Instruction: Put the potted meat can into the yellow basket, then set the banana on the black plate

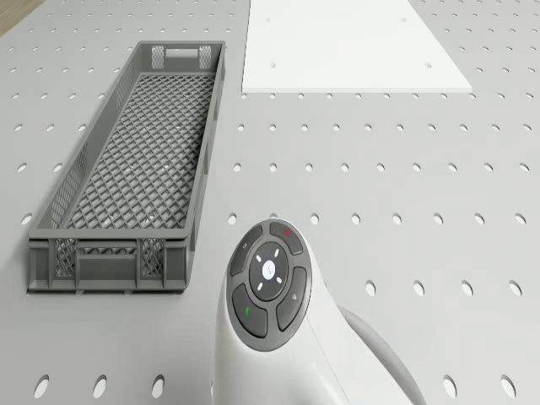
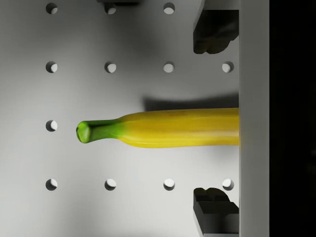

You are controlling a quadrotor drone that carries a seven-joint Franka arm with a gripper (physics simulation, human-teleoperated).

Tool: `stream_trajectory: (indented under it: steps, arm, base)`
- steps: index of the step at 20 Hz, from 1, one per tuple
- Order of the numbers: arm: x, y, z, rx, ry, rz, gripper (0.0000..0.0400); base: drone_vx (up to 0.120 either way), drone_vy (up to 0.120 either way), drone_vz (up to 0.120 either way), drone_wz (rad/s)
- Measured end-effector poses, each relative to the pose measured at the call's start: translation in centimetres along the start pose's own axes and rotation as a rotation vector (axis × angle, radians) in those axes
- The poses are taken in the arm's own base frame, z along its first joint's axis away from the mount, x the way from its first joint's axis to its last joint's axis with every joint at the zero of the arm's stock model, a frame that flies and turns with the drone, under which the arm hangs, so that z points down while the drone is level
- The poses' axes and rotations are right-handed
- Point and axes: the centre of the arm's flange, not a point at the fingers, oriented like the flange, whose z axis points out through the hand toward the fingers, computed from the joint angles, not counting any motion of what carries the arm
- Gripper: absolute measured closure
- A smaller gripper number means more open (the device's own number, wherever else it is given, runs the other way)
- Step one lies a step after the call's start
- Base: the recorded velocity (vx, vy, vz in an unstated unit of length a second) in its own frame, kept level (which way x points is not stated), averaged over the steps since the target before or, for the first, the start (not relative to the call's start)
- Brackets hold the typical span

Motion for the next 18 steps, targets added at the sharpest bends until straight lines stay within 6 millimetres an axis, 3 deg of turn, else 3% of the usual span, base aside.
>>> stream_trajectory:
  steps: [9, 18]
  arm:
    - [1.7, -1.7, 2.0, 0.0, 0.0, 0.0, 0.0]
    - [2.9, -1.5, 3.2, 0.0, 0.0, 0.0, 0.0]
  base:
    - [0.0, 0.0, 0.0, 0.0]
    - [0.0, 0.0, 0.0, 0.0]
